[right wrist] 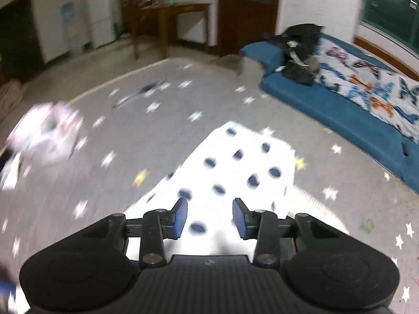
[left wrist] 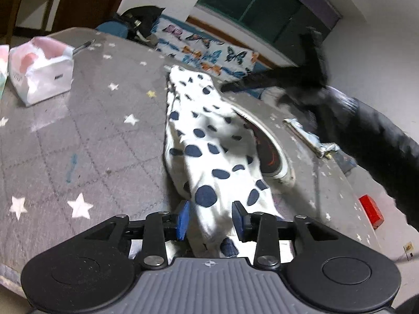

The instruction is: Fold clothes

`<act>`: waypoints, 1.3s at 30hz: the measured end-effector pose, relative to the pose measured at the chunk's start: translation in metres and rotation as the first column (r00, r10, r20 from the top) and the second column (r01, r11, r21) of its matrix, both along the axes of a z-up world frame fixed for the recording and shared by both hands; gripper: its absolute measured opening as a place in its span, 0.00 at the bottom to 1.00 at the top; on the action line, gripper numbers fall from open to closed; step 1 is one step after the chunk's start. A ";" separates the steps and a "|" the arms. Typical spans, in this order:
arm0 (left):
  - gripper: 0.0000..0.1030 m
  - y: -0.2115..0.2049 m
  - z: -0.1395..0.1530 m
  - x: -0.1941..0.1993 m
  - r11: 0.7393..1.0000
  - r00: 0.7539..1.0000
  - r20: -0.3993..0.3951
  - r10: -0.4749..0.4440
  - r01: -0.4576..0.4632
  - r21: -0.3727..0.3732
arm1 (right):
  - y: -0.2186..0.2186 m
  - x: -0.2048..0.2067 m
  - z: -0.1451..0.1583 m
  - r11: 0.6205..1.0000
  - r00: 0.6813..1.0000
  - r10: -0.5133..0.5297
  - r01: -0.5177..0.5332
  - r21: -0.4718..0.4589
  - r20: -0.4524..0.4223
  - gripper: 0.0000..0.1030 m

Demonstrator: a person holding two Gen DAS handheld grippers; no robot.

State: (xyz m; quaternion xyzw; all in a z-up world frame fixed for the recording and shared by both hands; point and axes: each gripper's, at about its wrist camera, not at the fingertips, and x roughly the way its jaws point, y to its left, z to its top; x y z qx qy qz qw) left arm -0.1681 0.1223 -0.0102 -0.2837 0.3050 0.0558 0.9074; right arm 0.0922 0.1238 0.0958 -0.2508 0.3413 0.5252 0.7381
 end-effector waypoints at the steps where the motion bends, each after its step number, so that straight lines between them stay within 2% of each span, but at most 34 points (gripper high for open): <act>1: 0.37 0.000 -0.002 0.001 1.000 1.000 -0.011 0.007 -0.007 -0.004 | -0.005 -0.011 -0.001 1.000 1.000 0.028 -0.028 -0.007 -0.001 0.37; 4: 0.37 -0.001 -0.004 0.001 0.999 1.000 -0.017 0.011 -0.011 -0.033 | -0.021 -0.039 -0.005 0.995 0.995 0.102 -0.102 -0.022 -0.016 0.44; 8: 0.35 -0.007 -0.001 0.002 0.999 1.000 -0.005 -0.012 0.012 -0.037 | -0.042 -0.082 -0.012 0.978 0.979 0.202 -0.203 -0.038 -0.031 0.45; 12: 0.26 -0.009 -0.002 0.004 0.999 1.000 -0.011 -0.017 0.016 -0.037 | -0.058 -0.115 -0.020 0.961 0.961 0.271 -0.273 -0.039 -0.046 0.47; 16: 0.26 -0.008 -0.006 0.005 0.999 0.999 -0.032 -0.006 0.004 -0.049 | -0.068 -0.138 -0.034 0.944 0.946 0.323 -0.324 -0.065 -0.026 0.52; 19: 0.31 -0.007 -0.010 0.004 0.999 0.998 -0.063 0.011 -0.014 -0.045 | -0.076 -0.150 -0.043 0.936 0.940 0.342 -0.339 -0.100 0.017 0.52; 23: 0.44 -0.006 -0.006 -0.002 0.999 0.998 -0.050 0.027 -0.029 -0.039 | -0.089 -0.159 -0.037 0.938 0.938 0.339 -0.332 -0.095 0.074 0.53; 27: 0.45 -0.004 0.000 -0.005 0.998 0.998 -0.036 0.044 -0.045 -0.036 | -0.101 -0.179 -0.024 0.917 0.915 0.398 -0.395 -0.055 0.066 0.53; 30: 0.45 -0.003 0.000 -0.004 0.997 0.998 -0.037 0.041 -0.044 -0.064 | -0.109 -0.195 -0.015 0.896 0.894 0.443 -0.443 -0.025 0.060 0.53; 34: 0.45 -0.006 -0.001 -0.003 0.995 0.999 -0.044 0.031 -0.035 -0.096 | -0.113 -0.223 -0.022 0.853 0.852 0.522 -0.522 -0.017 0.023 0.53; 39: 0.42 -0.005 -0.002 -0.004 0.988 0.999 -0.038 0.028 -0.033 -0.150 | -0.115 -0.228 -0.024 0.861 0.861 0.508 -0.509 0.002 0.025 0.52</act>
